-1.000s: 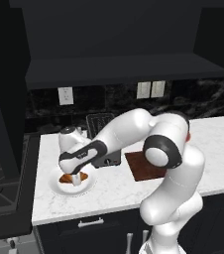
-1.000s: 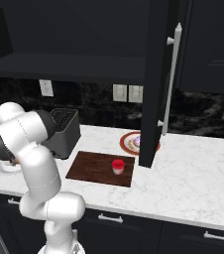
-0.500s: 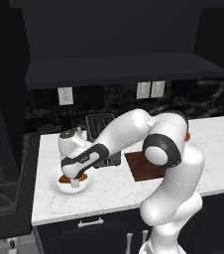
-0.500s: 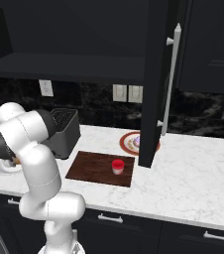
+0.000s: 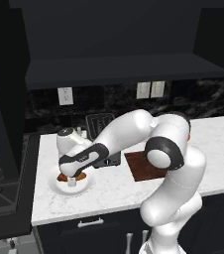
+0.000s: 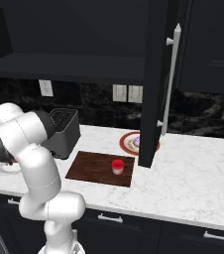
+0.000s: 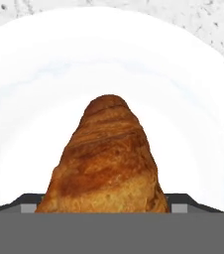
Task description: From the different types of pastries on the counter, select a croissant and place it on the cutting board. Then retrieve a jar of jam from the cabinet and place it alongside the croissant on the cutting board.
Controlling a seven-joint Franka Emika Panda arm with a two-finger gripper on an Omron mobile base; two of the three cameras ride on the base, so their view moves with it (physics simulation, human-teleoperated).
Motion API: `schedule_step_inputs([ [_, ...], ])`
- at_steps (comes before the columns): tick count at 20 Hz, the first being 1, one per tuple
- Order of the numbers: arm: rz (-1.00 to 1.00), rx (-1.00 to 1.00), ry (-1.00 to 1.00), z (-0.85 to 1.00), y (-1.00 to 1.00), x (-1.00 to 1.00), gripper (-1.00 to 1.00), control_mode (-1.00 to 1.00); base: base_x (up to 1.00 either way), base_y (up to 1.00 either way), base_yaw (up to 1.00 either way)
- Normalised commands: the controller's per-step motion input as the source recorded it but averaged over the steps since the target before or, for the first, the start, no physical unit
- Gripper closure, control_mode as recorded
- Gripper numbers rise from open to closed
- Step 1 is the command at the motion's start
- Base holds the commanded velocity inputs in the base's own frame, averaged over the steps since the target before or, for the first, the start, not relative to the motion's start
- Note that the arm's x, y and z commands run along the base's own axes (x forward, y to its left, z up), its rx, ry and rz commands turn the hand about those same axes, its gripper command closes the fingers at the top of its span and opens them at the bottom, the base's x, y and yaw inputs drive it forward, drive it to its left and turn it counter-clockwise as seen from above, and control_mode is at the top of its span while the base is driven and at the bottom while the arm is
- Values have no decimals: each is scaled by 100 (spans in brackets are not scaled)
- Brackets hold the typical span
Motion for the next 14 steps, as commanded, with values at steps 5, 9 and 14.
schedule_step_inputs([
  [5,-1,2,-2,50,0,-24,100,-100,0,0,0],
  [9,0,2,-1,16,-19,-5,100,-100,0,0,0],
  [14,0,8,0,20,-44,-6,100,-100,0,0,0],
])
